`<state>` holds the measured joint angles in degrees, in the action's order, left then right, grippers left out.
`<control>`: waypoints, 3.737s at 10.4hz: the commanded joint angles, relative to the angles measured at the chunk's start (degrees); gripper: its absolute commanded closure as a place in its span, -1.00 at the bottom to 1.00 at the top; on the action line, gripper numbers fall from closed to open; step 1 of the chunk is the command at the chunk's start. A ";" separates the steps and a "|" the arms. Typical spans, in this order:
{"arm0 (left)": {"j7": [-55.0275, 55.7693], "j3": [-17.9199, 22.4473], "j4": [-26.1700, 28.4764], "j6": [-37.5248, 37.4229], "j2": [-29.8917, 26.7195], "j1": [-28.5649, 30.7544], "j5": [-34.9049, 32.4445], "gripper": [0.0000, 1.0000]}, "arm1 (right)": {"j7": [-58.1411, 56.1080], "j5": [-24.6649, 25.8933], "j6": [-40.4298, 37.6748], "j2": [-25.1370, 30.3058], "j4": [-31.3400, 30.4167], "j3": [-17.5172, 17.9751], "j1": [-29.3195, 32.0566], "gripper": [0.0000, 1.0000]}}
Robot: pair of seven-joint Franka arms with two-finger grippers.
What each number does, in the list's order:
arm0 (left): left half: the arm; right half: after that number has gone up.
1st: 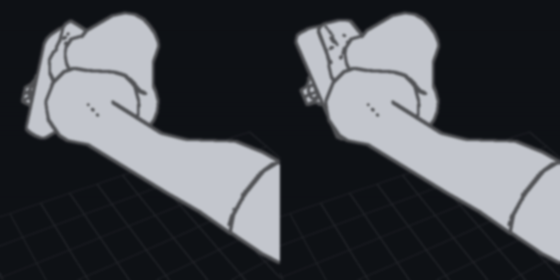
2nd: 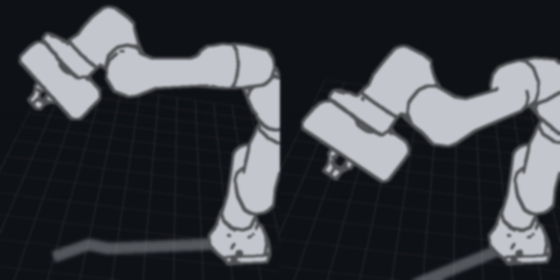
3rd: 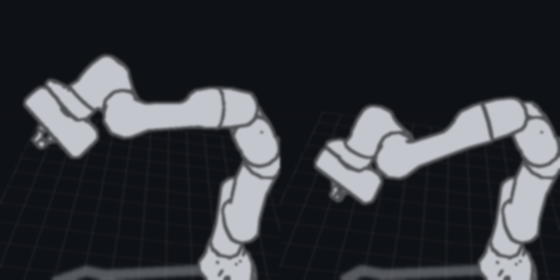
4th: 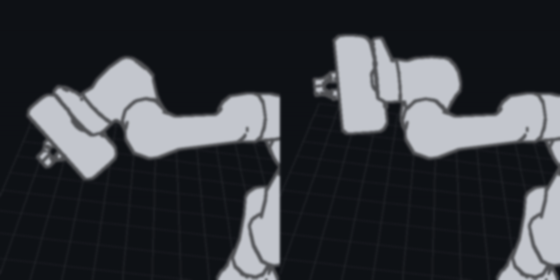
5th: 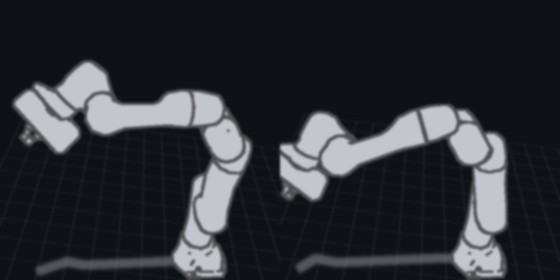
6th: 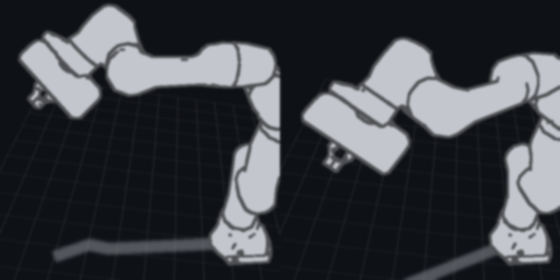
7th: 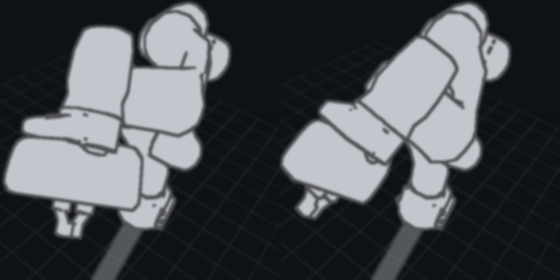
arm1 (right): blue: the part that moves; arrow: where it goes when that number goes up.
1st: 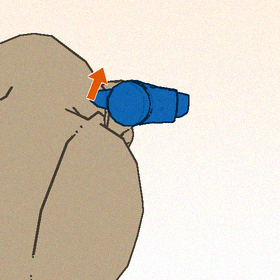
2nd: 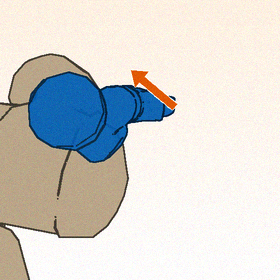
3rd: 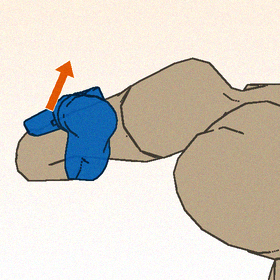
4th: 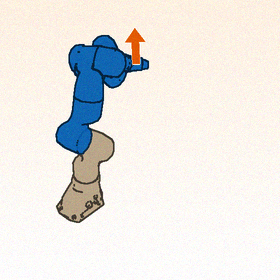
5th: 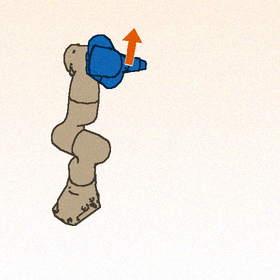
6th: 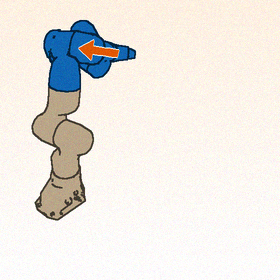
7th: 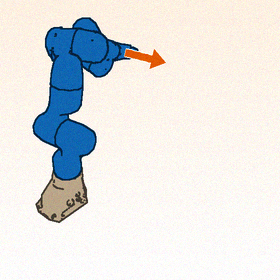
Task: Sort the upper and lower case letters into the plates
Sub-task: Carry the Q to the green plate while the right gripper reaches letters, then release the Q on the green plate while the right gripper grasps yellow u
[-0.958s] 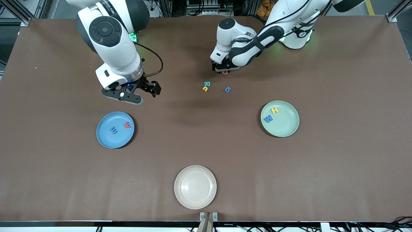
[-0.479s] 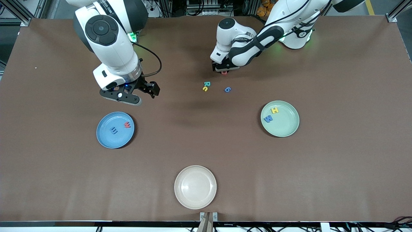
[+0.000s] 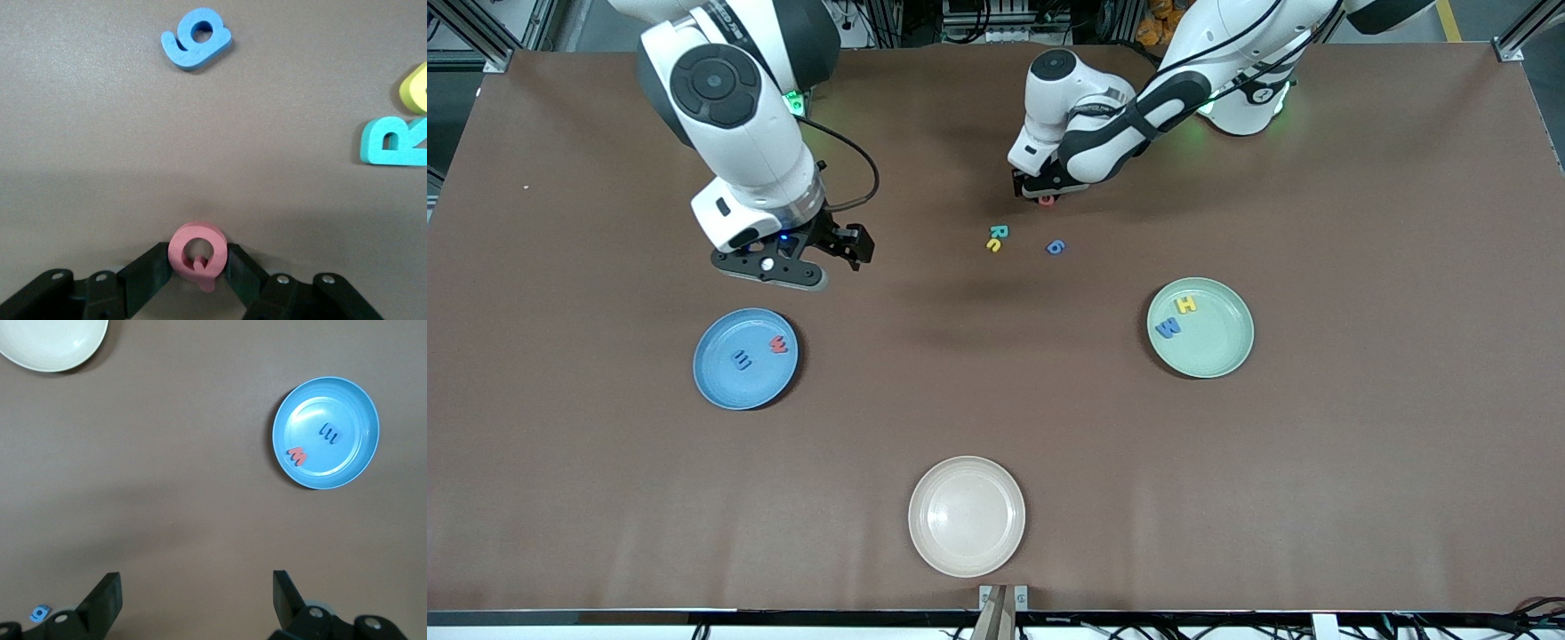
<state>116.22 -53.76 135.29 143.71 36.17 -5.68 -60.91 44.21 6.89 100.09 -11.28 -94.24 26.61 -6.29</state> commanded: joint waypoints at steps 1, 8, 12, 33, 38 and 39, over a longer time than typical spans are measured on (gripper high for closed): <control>1.82 0.33 -0.47 0.34 1.36 0.49 -2.11 0.94 | -0.70 1.55 -0.07 -1.20 0.55 0.11 -1.61 -1.00; -2.74 -0.02 -2.93 -0.19 -0.05 3.30 -1.41 1.00 | -1.23 3.74 6.78 -4.79 -3.67 0.20 -6.09 -1.00; -13.96 -9.66 -2.75 -7.10 -1.01 13.91 6.73 1.00 | -1.14 4.01 8.01 -7.79 -3.76 0.20 -8.38 -1.00; -85.64 -15.35 -7.67 -12.87 1.27 54.22 0.88 1.00 | 41.74 15.34 35.17 -26.07 -12.46 0.38 -22.80 -0.47; -85.46 -9.08 -7.06 -6.95 1.45 51.03 -0.87 1.00 | 42.81 15.97 35.79 -27.04 -12.46 0.38 -23.59 -0.36; -85.46 -8.90 -6.97 -6.95 1.45 51.03 -1.31 1.00 | 42.89 15.97 36.14 -27.21 -12.46 0.38 -23.85 -0.33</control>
<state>30.04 -63.27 128.41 135.89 37.27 45.53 -59.78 85.08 21.38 135.55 -37.87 -107.19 26.85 -29.55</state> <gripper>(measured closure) 0.573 0.313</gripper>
